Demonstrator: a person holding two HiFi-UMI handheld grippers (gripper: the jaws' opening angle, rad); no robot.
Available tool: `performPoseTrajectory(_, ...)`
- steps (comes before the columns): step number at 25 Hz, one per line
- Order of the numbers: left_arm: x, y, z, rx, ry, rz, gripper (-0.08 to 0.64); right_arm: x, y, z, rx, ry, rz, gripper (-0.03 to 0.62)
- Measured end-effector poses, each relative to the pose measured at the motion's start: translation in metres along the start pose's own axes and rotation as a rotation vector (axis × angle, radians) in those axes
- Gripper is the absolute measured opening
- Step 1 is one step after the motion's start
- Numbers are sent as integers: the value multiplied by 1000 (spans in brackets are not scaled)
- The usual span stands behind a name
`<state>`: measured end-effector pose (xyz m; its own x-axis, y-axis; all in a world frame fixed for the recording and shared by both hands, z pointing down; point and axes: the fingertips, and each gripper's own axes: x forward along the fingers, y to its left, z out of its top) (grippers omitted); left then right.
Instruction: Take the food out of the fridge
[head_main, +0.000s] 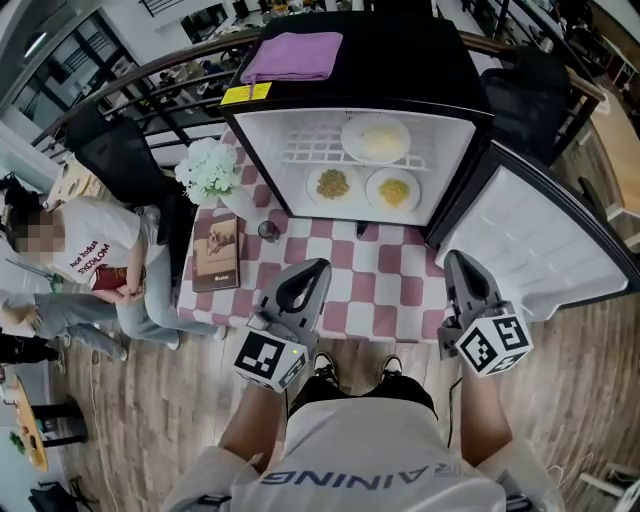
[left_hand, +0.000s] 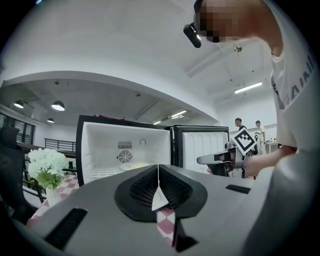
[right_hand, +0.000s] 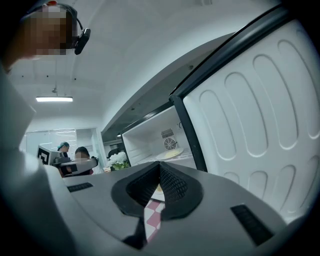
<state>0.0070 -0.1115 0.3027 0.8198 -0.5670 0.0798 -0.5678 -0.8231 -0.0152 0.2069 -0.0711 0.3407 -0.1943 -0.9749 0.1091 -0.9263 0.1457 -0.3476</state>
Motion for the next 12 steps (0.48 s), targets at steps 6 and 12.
performPoseTrajectory(6, -4, 25, 1, 10, -7, -61, 14, 16, 20, -4, 82, -13, -72, 20)
performPoseTrajectory(12, -3, 27, -8, -13, -2, -45, 14, 40, 17, -39, 289, 30, -113, 20)
